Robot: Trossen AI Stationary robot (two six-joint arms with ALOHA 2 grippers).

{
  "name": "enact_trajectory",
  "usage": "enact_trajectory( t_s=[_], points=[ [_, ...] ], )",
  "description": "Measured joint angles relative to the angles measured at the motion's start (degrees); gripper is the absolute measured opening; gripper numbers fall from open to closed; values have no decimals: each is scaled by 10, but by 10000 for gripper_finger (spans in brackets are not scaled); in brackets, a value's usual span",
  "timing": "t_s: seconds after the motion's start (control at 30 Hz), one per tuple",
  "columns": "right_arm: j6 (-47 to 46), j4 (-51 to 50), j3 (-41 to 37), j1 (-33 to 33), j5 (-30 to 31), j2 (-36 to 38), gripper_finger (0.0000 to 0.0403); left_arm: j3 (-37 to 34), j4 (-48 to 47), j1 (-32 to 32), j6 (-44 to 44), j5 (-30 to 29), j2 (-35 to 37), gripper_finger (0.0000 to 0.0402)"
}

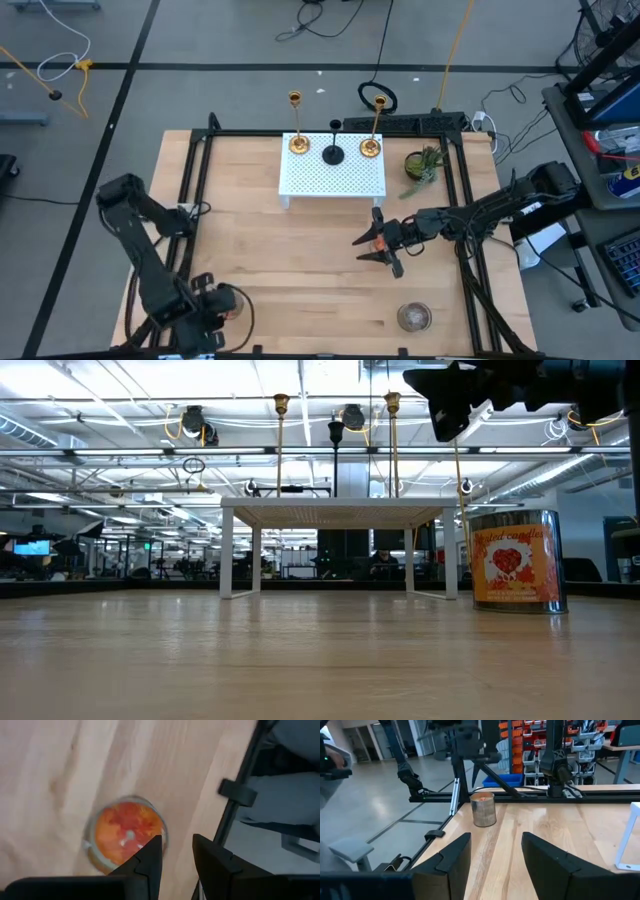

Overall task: Pick & Place candle stick holders
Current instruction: Put the left orange scented candle on the shelf aligned with the other golden candle holder

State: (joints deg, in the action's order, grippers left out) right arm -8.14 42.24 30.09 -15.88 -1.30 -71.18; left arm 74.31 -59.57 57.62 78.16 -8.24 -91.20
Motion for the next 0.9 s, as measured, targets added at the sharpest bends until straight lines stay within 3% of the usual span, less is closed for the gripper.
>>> enact_trajectory(
  t_s=[0.17,0.37,0.9],
  points=[
    [18,0,0,0,0,0,173,0,30,3,38,37,-37,113],
    [35,5,0,0,0,0,173,0,22,-4,34,37,-60,113],
    [65,13,0,0,0,0,173,0,26,-25,34,67,-58,113]
  ],
)
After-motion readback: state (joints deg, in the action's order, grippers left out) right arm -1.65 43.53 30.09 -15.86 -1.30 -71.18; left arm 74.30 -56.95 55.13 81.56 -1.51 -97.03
